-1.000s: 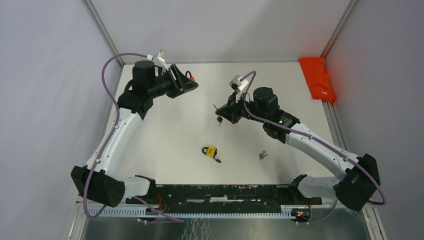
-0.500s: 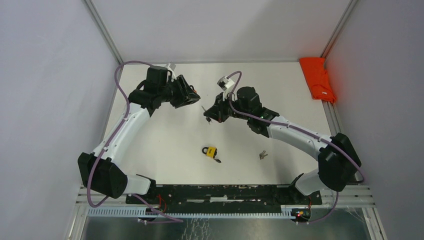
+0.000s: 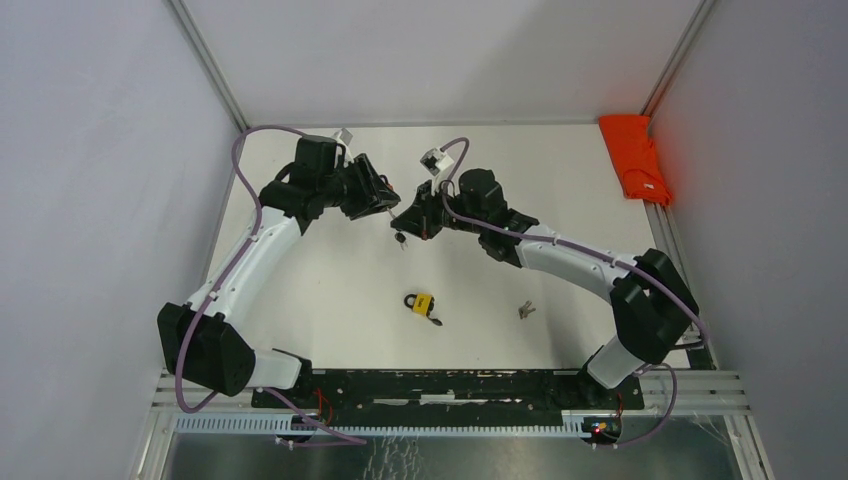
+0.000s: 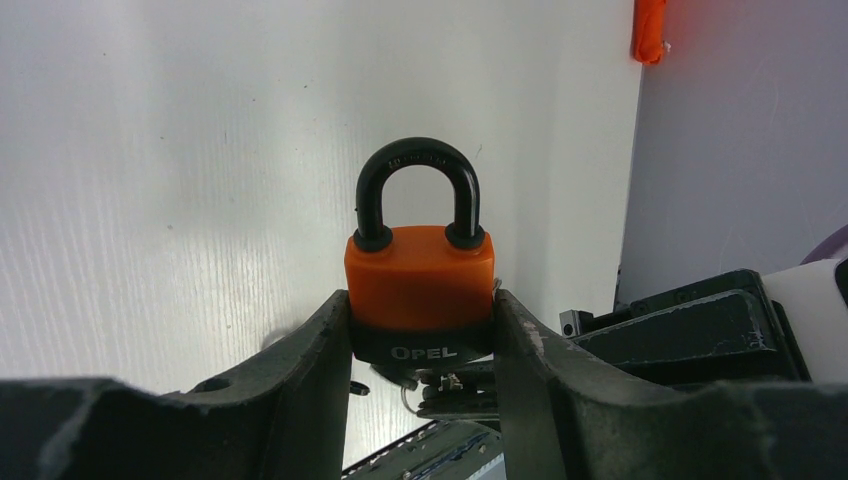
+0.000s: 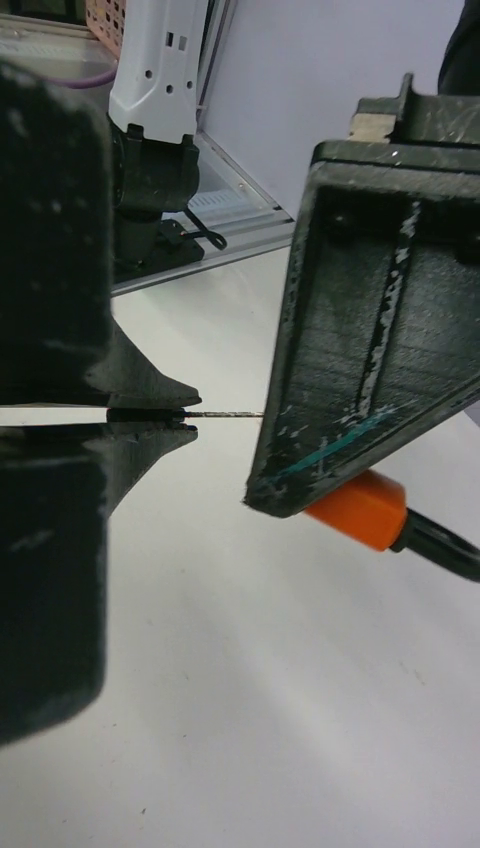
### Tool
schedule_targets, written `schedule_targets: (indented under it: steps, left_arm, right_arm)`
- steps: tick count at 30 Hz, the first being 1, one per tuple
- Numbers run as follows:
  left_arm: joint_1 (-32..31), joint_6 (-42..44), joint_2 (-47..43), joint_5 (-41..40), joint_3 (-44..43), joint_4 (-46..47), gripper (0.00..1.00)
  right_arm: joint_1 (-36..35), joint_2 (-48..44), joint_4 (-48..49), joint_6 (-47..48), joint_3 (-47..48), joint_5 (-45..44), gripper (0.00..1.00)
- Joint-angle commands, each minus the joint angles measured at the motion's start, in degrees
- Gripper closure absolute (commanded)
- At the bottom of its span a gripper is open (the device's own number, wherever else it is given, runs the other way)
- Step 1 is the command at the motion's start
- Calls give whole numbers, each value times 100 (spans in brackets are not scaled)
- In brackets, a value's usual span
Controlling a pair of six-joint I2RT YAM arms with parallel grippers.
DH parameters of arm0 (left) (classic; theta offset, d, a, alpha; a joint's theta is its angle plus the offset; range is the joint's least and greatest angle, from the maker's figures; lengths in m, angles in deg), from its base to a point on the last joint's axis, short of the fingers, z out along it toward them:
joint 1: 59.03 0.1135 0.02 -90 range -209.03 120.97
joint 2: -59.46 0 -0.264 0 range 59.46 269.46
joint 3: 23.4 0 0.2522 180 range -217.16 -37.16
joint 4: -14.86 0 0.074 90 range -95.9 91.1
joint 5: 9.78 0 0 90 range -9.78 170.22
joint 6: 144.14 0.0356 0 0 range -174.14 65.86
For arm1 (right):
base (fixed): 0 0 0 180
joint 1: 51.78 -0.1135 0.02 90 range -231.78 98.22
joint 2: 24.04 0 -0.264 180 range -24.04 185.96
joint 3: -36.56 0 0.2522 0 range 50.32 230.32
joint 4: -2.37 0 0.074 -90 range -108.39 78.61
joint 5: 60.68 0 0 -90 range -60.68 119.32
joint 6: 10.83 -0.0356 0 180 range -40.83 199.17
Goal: Unlock with the key
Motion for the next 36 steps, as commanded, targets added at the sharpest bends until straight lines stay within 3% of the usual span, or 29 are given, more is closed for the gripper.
schedule_targets:
  steps: [1,36]
  left_arm:
    - [-30,149,-86,57,-33,420,98]
    - [-26,123,-274,97,125,587,98]
  right_arm:
    - [-36,139,370,-91,370,30,100]
    - [-46,195,44,216,94,-282,100]
